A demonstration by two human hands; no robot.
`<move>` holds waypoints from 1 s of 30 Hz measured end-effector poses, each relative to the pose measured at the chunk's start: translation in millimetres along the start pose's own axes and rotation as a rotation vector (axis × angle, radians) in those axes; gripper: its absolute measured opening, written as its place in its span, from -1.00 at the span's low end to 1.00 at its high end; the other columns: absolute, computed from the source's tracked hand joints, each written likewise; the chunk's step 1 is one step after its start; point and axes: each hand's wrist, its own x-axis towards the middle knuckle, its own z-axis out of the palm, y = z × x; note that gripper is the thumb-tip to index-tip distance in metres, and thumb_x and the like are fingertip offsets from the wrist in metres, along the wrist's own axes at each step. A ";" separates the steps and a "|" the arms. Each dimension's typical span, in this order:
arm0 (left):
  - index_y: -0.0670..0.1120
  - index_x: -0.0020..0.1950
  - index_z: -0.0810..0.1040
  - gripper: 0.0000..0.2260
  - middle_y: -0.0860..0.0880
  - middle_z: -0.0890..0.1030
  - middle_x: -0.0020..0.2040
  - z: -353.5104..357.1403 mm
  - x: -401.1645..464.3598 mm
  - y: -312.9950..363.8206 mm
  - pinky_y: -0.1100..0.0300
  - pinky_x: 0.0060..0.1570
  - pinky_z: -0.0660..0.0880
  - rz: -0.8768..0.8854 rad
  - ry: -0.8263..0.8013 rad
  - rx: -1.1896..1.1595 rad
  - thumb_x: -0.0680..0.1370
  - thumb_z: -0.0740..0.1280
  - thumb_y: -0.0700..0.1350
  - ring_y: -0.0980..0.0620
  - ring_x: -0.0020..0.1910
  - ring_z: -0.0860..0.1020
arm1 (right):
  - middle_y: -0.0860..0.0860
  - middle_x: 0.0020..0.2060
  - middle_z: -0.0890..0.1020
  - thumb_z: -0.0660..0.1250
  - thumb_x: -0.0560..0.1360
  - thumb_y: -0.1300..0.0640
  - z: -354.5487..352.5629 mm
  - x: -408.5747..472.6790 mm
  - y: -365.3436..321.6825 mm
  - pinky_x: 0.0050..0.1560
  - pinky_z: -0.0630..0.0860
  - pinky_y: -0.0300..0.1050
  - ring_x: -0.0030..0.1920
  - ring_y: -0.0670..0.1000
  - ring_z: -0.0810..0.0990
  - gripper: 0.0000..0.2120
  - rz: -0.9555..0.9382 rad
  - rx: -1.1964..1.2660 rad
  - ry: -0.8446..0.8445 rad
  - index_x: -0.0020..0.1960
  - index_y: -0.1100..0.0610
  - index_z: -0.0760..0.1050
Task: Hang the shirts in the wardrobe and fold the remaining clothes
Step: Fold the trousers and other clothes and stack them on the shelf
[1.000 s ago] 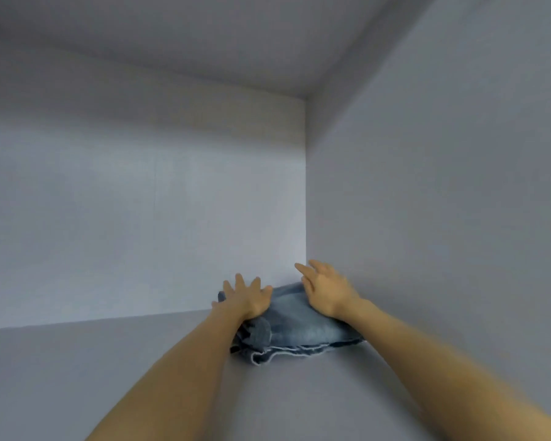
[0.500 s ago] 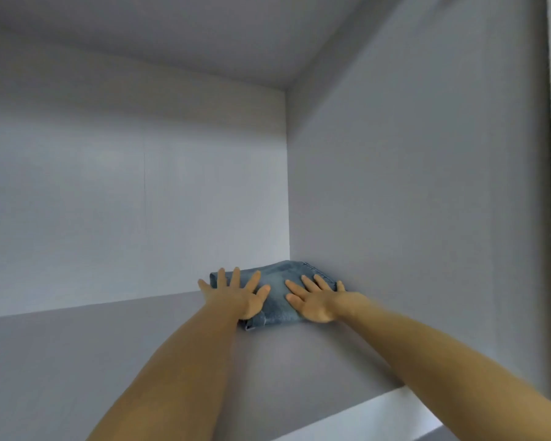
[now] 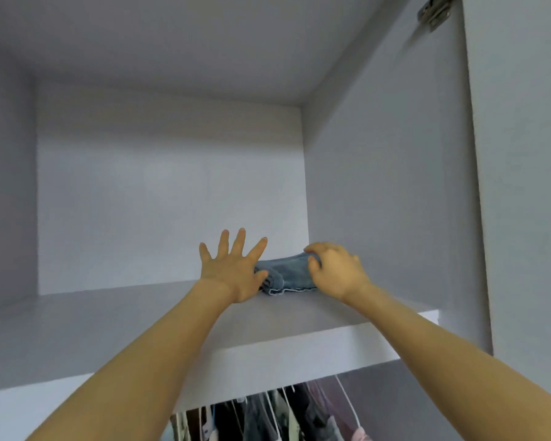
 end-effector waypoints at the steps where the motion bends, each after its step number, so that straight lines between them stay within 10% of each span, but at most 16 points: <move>1: 0.18 0.50 -0.27 -0.47 -0.04 -0.27 0.53 -4.3 -21.6 -0.7 -0.26 0.39 -0.18 -0.032 0.030 -0.028 0.61 -0.06 0.19 -0.14 0.50 -0.28 | 0.03 0.30 0.45 0.07 0.58 0.14 -3.3 -16.4 -6.2 0.30 0.25 -0.03 0.30 0.06 0.38 -0.65 -0.015 0.058 0.049 0.34 0.05 0.38; 8: -0.02 0.47 0.26 -0.55 -0.09 0.26 0.47 -6.3 -187.6 20.7 -0.04 0.36 0.13 -0.148 0.516 -0.349 0.59 0.20 -0.04 -0.08 0.44 0.20 | -0.06 0.09 0.53 0.14 0.54 0.22 -11.9 -157.9 -43.4 0.22 0.30 -0.08 0.16 -0.01 0.43 -0.72 -0.178 0.556 0.286 0.19 0.14 0.50; 22: -0.07 0.37 0.41 -0.64 -0.04 0.46 0.31 52.7 -616.3 57.4 0.08 0.19 0.30 -0.815 0.081 -0.434 0.57 0.24 -0.07 -0.11 0.24 0.42 | 0.09 0.03 0.60 0.24 0.51 0.34 37.7 -486.9 -166.3 0.11 0.46 0.00 0.07 0.11 0.54 -0.80 -0.397 0.904 -0.530 0.10 0.25 0.54; 30: -0.10 0.30 0.49 -0.69 -0.06 0.53 0.24 35.7 -856.6 44.6 0.17 0.15 0.41 -1.452 0.110 -0.500 0.56 0.28 -0.12 -0.05 0.20 0.51 | -0.04 -0.03 0.62 0.22 0.55 0.25 48.5 -675.9 -305.8 0.07 0.45 -0.25 0.03 -0.04 0.59 -0.80 -0.694 0.999 -1.154 0.11 0.16 0.55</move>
